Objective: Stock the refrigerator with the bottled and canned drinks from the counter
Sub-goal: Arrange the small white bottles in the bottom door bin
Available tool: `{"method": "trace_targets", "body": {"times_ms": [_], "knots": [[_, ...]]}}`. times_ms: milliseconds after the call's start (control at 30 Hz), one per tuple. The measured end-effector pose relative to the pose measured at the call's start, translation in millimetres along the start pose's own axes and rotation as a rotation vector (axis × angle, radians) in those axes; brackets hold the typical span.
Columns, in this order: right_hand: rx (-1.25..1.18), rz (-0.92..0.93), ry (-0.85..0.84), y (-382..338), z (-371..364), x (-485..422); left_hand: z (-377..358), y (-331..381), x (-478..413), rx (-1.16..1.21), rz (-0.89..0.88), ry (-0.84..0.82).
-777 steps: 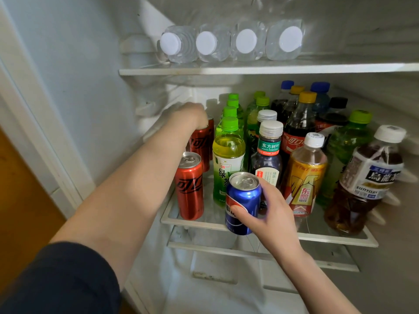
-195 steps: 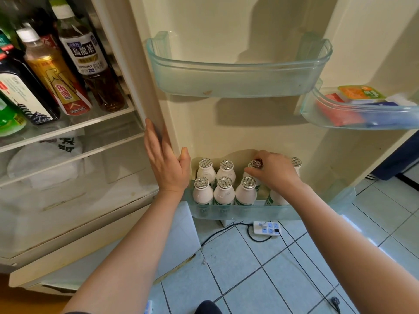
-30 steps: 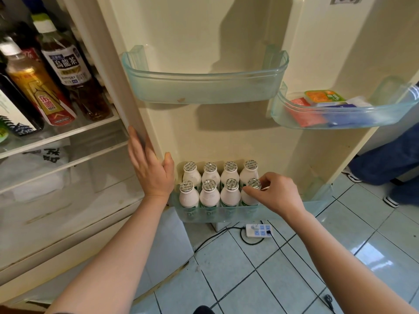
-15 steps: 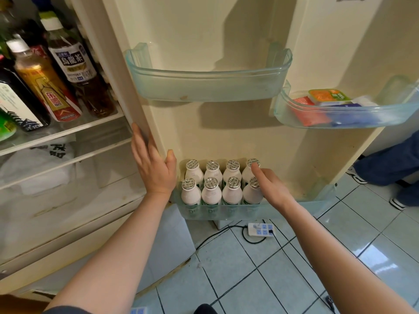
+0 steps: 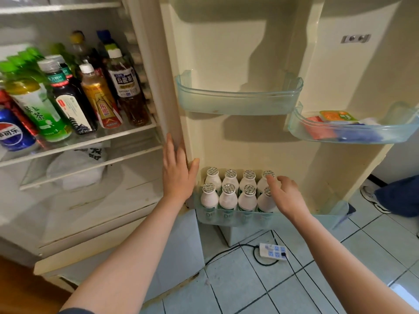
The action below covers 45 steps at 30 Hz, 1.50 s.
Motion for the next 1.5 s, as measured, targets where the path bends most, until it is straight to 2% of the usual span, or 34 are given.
{"method": "trace_targets", "body": {"times_ms": [100,267,367,433,500,633,900,1067,1333,1500], "knots": [[0.008,0.179,0.149,-32,26,24,22,-5,9,0.035,0.024,-0.055],[-0.115,0.606,0.54,-109,85,89,79,-12,31,0.153,0.136,-0.132],[-0.14,0.739,0.714,-144,115,117,107,-16,47,0.212,0.236,-0.271],[-0.088,0.765,0.768,-158,128,122,127,-15,55,0.248,0.264,-0.315],[0.019,0.721,0.754,-161,134,116,146,-12,60,0.289,0.28,-0.332],[0.242,0.539,0.587,-145,131,91,183,-5,64,0.32,0.279,-0.308],[0.429,0.484,0.443,-140,133,85,226,-6,66,0.328,0.316,-0.2],[0.559,0.536,0.411,-138,136,98,231,-1,75,0.335,0.335,-0.171],[0.628,0.634,0.424,-139,132,142,238,19,87,0.381,0.308,-0.149],[0.618,0.713,0.331,-146,128,179,249,28,101,0.435,0.315,-0.102]]}}
Point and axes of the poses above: each hand's wrist, its own x-axis away from the middle knuckle, its own z-axis out of the back of the hand, y = z × x, the point moved 8 cm from there along -x, towards the middle knuckle, and after that the axes turned 12 degrees about y, right-handed, at the moved point
